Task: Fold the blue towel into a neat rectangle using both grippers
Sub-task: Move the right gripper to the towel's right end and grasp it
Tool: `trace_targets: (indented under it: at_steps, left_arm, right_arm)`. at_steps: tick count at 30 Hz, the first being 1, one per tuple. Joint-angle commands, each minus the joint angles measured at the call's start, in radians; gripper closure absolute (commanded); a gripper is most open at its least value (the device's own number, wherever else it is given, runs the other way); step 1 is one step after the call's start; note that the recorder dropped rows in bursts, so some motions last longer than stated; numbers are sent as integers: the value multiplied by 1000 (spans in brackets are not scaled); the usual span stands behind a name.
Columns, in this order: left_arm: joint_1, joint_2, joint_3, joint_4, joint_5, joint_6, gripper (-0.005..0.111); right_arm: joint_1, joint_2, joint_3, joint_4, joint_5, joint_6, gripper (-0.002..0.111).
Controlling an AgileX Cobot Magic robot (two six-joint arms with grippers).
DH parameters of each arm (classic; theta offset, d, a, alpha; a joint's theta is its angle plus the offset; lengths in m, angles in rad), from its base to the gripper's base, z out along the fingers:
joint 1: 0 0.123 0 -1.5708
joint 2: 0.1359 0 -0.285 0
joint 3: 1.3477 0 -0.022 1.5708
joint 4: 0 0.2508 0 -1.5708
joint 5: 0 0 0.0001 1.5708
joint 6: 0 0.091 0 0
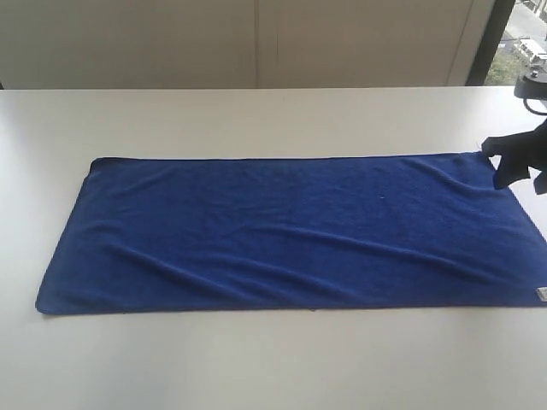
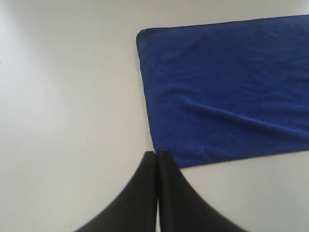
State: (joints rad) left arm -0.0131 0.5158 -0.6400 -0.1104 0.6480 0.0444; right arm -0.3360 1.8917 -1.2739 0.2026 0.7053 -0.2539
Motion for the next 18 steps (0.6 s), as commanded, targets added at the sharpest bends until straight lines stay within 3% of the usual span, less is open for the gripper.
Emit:
trace_targets:
  at_steps: [1, 7, 18]
  left_arm:
    - [1, -5, 4, -4, 11, 4, 107]
    - [1, -5, 4, -4, 11, 4, 107]
    - [1, -5, 4, -4, 11, 4, 107]
  right_arm:
    - [-3, 6, -4, 5, -9, -12, 51]
    - [-3, 56, -4, 1, -16, -12, 39]
    - [-3, 115, -4, -32, -65, -42, 39]
